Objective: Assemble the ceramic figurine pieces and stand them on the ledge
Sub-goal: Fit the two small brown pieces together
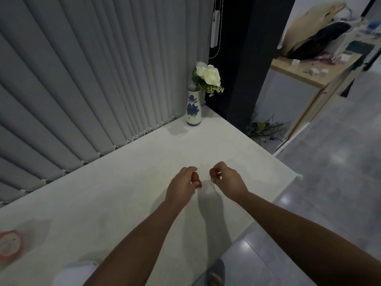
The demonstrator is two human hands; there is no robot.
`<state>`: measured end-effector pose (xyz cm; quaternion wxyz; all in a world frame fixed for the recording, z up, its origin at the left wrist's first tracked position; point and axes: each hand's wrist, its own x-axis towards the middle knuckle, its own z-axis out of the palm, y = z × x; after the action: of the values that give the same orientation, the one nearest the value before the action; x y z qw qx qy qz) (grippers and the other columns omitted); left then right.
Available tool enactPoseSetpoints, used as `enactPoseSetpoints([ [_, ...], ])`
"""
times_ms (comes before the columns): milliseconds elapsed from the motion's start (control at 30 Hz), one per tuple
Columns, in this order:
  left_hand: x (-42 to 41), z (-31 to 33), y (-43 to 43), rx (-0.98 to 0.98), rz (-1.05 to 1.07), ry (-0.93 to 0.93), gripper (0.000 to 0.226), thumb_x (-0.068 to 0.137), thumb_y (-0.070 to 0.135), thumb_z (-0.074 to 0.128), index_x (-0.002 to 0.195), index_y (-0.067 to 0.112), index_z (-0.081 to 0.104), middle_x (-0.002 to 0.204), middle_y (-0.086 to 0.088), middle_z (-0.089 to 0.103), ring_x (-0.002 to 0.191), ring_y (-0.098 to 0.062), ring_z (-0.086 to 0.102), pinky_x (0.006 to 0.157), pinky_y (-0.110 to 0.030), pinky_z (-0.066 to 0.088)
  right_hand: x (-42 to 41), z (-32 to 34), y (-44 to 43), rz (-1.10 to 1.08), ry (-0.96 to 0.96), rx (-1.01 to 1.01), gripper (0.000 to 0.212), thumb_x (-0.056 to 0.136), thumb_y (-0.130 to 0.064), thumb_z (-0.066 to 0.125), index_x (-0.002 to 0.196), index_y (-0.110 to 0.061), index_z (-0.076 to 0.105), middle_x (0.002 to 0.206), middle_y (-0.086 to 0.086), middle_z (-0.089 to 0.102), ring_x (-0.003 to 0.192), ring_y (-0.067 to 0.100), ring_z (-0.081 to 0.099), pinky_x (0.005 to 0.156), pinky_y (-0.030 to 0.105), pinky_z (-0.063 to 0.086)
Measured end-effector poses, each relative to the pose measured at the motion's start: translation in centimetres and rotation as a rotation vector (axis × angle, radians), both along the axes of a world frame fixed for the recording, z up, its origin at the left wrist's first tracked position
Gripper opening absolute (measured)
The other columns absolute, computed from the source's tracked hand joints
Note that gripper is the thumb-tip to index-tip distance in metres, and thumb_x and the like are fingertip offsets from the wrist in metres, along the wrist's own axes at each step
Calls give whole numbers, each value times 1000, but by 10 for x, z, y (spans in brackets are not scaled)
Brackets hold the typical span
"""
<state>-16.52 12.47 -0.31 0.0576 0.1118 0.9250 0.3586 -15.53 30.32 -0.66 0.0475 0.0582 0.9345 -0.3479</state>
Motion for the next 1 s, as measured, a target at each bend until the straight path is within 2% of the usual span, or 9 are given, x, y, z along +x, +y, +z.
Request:
enactPoseSetpoints([
  [267,-21,-13,19,-83,-5,14,30,84,4,57,111,17,55,117,0,60,101,-20,60,84,-35,50,-16,-17,4,3,-35,-34,16,86,-12,61,96,-16,50,95,3,68,84,23,65,75,35,54],
  [433,-26,-18,28,-90,-2,16,32,85,7,57,115,18,55,121,3,60,104,-17,58,85,-30,47,-20,-21,9,-22,-81,-57,12,87,-13,59,92,-20,49,95,-2,67,84,19,64,65,24,48],
  [633,-24,-22,34,-96,-34,3,28,84,5,55,111,15,56,116,4,61,102,-14,56,80,-25,42,-22,-22,16,-5,-85,-64,14,86,-17,61,94,-21,50,100,0,67,84,18,64,65,23,44],
  [1000,-21,-34,36,-87,3,-60,40,87,13,54,126,21,48,131,6,56,117,-15,52,92,-29,43,-23,-27,18,21,-99,-68,24,86,-21,65,106,-19,52,110,2,67,91,19,65,71,23,42],
])
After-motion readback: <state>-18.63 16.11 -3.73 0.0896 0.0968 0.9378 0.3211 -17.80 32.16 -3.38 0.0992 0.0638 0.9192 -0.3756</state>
